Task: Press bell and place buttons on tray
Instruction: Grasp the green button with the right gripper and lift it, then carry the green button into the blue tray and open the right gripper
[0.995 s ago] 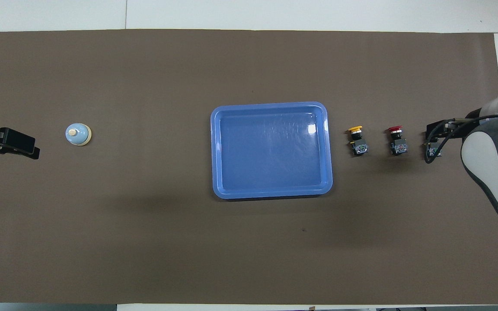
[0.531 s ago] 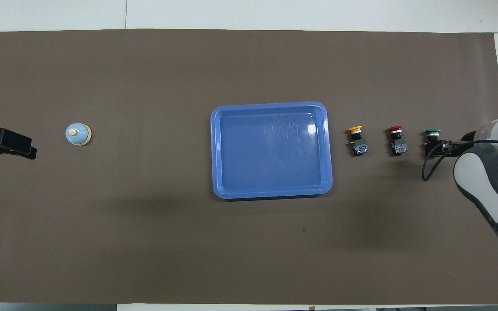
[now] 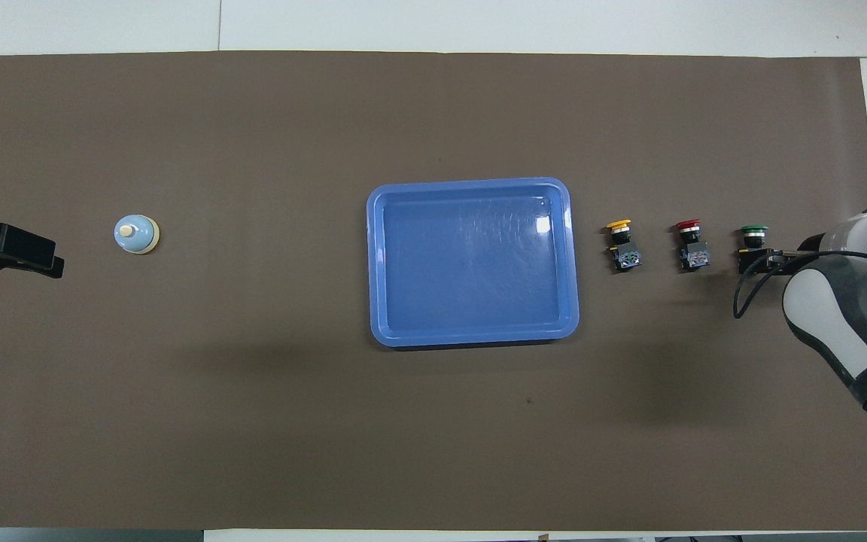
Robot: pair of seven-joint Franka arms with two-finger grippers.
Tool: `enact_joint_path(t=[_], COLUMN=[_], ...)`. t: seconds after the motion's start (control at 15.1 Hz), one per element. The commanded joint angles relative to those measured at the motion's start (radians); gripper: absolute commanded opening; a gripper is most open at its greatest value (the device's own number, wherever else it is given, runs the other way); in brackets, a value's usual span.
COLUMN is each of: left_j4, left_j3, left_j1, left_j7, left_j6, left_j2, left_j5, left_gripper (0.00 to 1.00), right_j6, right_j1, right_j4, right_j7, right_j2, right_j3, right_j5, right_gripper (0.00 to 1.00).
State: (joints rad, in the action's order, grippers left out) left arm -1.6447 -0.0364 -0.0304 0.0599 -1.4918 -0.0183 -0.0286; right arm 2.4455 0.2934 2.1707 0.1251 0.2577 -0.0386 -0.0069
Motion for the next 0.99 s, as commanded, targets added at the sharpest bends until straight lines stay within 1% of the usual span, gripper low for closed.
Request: enact_joint_path(t=[0.0,0.07,0.13,0.2,0.27,0.4,0.53,0.6,0.73,0.8,0.86,0.93], left_j4=[-0.029,-0.029,-0.029,-0.029,-0.029,-0.03,-0.029,-0.029,-0.03,-0.029,-0.03,-0.03], left_j3=[0.007,0.007,0.007,0.007,0.007,0.007,0.007,0.007,0.007,0.007,0.007,0.007], left_j1=[0.004,0.004,0.004,0.004,0.004,0.004,0.004,0.004,0.004,0.004,0.004,0.004], left_j7=[0.0,0.0,0.0,0.0,0.0,0.0,0.0,0.0,0.0,0.0,0.0,0.0], left_j6=[-0.016,-0.016,-0.016,-0.016,-0.016,-0.016,-0.016,-0.016,-0.016,-0.016,-0.016,-0.016], left_j2=[-0.025,-0.025,-0.025,-0.025,-0.025,-0.025,-0.025,-0.025,-0.025,-0.025,-0.025,-0.025], left_j5=[-0.01,-0.01,-0.01,-0.01,-0.01,-0.01,-0.01,-0.01,-0.01,-0.01,-0.01,-0.01], left_gripper=[1.0,1.0,1.0,1.0,1.0,1.0,1.0,1.0,1.0,1.0,1.0,1.0], right_j6=[0.015,0.013,0.001,-0.011,-0.026,-0.078,-0.214,-0.308,-0.425,-0.453,-0.456,-0.442], right_j1=[0.013,0.012,0.013,0.012,0.007,-0.002,-0.031,-0.077,-0.164,-0.212,-0.283,-0.336], right_j4=[-0.008,-0.018,-0.037,-0.054,-0.069,-0.115,-0.207,-0.271,-0.375,-0.418,-0.442,-0.443], right_j7=[0.021,0.019,0.021,0.022,0.025,0.027,0.021,0.01,-0.077,-0.146,-0.226,-0.28], right_j2=[0.017,0.018,0.021,0.025,0.025,0.02,0.009,0.006,0.003,0.006,0.009,0.011], right_j3=[-0.009,-0.009,-0.009,-0.009,-0.009,-0.009,-0.018,-0.02,-0.02,-0.02,-0.02,-0.018], right_j5=[-0.005,-0.005,-0.005,-0.005,-0.005,-0.008,-0.007,-0.005,-0.004,-0.004,-0.002,-0.002], right_gripper=[0.76,0.61,0.36,0.15,0.0,0.0,0.0,0.0,0.0,0.0,0.0,0.0])
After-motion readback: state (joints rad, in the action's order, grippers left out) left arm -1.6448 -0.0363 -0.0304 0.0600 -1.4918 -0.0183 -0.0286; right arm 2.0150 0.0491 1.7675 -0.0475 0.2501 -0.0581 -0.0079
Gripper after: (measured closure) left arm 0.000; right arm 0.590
